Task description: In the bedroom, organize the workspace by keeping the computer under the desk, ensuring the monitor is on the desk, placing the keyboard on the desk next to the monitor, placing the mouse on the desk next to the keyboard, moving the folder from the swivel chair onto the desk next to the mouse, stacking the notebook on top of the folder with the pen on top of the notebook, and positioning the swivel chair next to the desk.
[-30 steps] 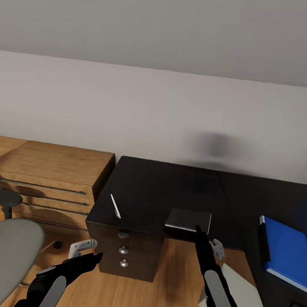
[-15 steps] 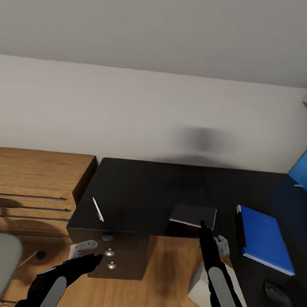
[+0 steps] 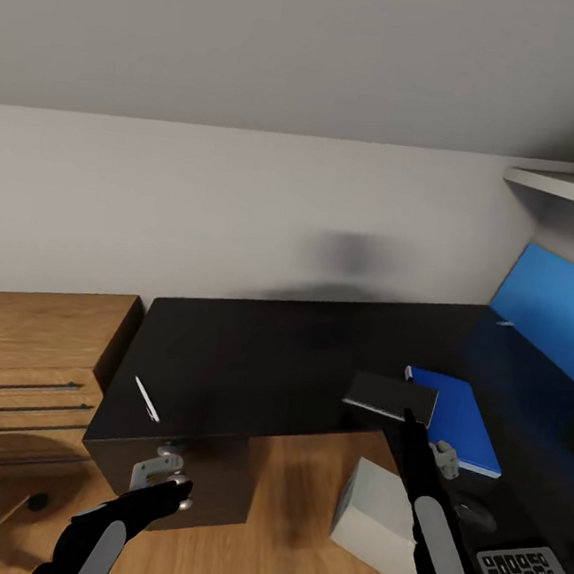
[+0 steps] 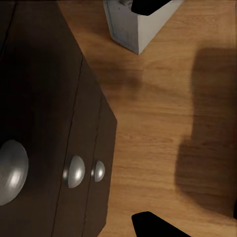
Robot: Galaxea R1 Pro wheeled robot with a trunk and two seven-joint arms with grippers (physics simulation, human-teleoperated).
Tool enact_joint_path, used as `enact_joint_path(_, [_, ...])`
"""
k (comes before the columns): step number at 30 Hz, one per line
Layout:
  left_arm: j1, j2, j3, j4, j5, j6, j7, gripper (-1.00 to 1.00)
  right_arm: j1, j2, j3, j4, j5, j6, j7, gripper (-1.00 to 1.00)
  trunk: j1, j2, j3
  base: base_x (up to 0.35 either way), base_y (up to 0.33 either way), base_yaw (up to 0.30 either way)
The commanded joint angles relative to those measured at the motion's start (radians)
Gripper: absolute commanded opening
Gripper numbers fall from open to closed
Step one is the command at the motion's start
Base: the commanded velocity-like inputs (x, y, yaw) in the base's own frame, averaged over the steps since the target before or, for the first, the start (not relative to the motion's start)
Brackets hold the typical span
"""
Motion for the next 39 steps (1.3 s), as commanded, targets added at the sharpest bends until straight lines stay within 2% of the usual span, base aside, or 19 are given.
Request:
enact_joint_path(1, [0.0,0.0,0.0,-0.001,0.011,0.003,0.009,1.0,-0.001,0.001,-0.004,0.0,-0.011,0.0,0.01,-1.0,0.0,-0.001,-0.001,0.0,0.0,-0.255])
enact_joint_path(7, [0.0,0.0,0.0,0.071,0.011,-0.001,0.008,1.0,-0.001,0.0,-0.009,-0.006,-0.011,0.0,0.01,-1.0,0.0,-0.001,-0.001,0.0,0.0,-0.255])
enact_joint_path(10, [0.043,0.002,0.0,0.098,0.009,-0.011,0.006,1.0,-0.001,0.0,-0.01,-0.009,-0.011,0.0,0.008,-1.0,0.0,-0.001,-0.001,0.0,0.0,-0.254])
enact_joint_path(11, [0.085,0.003,0.0,0.111,0.009,-0.028,0.005,1.0,-0.001,0.0,-0.01,-0.009,-0.011,0.0,0.007,-1.0,0.0,-0.001,-0.001,0.0,0.0,-0.255])
enact_joint_path(13, [0.118,0.004,0.0,0.152,0.006,-0.066,0.004,1.0,-0.001,0.0,-0.011,-0.009,-0.011,0.0,0.007,-1.0,0.0,-0.001,-0.001,0.0,0.0,-0.255])
enact_joint_path(15, [0.127,0.007,0.0,0.188,0.005,-0.103,0.003,1.0,-0.001,0.0,-0.011,-0.009,-0.011,0.0,0.007,-1.0,0.0,-0.001,-0.001,0.0,0.0,-0.255])
enact_joint_path(17, [0.133,0.027,0.0,0.244,0.004,-0.192,-0.002,1.0,-0.001,0.0,-0.014,-0.009,-0.011,0.0,0.005,-1.0,0.0,-0.001,-0.001,0.0,0.0,-0.255])
enact_joint_path(21, [0.136,0.041,-0.003,0.284,0.003,-0.266,-0.004,1.0,-0.001,0.001,-0.03,-0.009,-0.011,-0.001,-0.004,-1.0,0.0,-0.001,-0.001,0.0,0.0,-0.253])
enact_joint_path(23, [0.136,0.042,-0.011,0.299,0.002,-0.281,-0.006,1.0,-0.001,0.001,-0.045,-0.01,-0.011,-0.001,-0.016,-1.0,0.0,-0.001,-0.001,0.0,0.0,-0.236])
enact_joint_path(26, [0.136,0.045,-0.058,0.315,0.002,-0.288,-0.007,1.0,-0.001,0.001,-0.065,-0.01,-0.011,-0.003,-0.022,-1.0,0.0,-0.001,-0.001,0.0,0.0,-0.102])
enact_joint_path(29, [0.136,0.046,-0.079,0.319,0.001,-0.291,-0.008,1.0,-0.001,0.002,-0.082,-0.011,-0.012,-0.001,-0.023,-1.0,0.0,-0.001,-0.001,0.0,0.0,-0.033])
enact_joint_path(39, [0.136,0.046,-0.09,0.333,-0.001,-0.291,-0.006,1.0,-0.001,0.0,-0.09,-0.012,-0.013,0.006,-0.023,-1.0,0.0,-0.001,-0.001,0.134,0.0,-0.004])
